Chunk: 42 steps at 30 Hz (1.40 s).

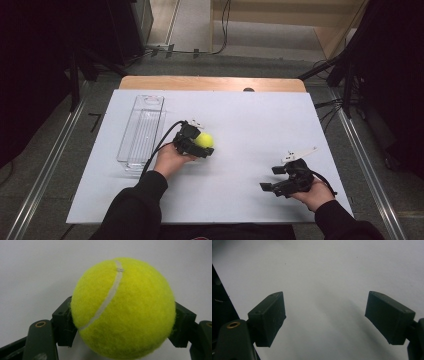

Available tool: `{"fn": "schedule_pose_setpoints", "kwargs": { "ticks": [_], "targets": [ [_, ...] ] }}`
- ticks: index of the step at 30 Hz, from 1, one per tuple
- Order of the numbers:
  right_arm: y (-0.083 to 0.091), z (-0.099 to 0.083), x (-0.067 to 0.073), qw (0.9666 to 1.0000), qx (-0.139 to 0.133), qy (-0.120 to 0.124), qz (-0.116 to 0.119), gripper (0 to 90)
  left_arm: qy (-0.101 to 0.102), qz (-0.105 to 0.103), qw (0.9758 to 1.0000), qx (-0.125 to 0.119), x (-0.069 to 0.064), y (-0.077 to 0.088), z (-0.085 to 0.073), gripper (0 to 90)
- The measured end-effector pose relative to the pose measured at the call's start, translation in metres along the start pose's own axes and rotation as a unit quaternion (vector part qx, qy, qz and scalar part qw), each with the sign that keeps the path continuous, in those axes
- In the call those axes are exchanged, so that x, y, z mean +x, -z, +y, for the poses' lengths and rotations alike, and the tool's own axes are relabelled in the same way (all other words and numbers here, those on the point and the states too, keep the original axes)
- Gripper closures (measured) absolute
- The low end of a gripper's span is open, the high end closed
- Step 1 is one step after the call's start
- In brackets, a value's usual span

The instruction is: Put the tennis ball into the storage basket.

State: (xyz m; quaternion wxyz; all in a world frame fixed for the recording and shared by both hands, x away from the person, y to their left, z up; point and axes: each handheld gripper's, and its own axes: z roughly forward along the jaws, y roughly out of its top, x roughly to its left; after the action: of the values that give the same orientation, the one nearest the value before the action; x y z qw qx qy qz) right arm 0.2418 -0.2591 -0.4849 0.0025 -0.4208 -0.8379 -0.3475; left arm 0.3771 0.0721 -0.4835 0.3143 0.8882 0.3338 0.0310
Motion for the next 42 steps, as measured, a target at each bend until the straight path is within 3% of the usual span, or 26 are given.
{"fn": "schedule_pose_setpoints", "kwargs": {
  "ticks": [13,31,42],
  "targets": [
    [0.000,0.000,0.000,1.0000,-0.003,0.001,-0.001,14.6,0.003,-0.007,0.9999,-0.007,-0.001,0.016,0.008,25.8],
    [0.000,0.000,0.000,1.0000,-0.002,0.000,-0.002,14.6,-0.011,-0.002,0.9998,-0.018,-0.002,0.038,0.017,25.8],
    [0.000,0.000,-0.001,1.0000,-0.001,0.000,-0.002,14.6,-0.006,-0.020,0.9996,-0.019,-0.003,0.050,0.024,25.8]
  ]
}}
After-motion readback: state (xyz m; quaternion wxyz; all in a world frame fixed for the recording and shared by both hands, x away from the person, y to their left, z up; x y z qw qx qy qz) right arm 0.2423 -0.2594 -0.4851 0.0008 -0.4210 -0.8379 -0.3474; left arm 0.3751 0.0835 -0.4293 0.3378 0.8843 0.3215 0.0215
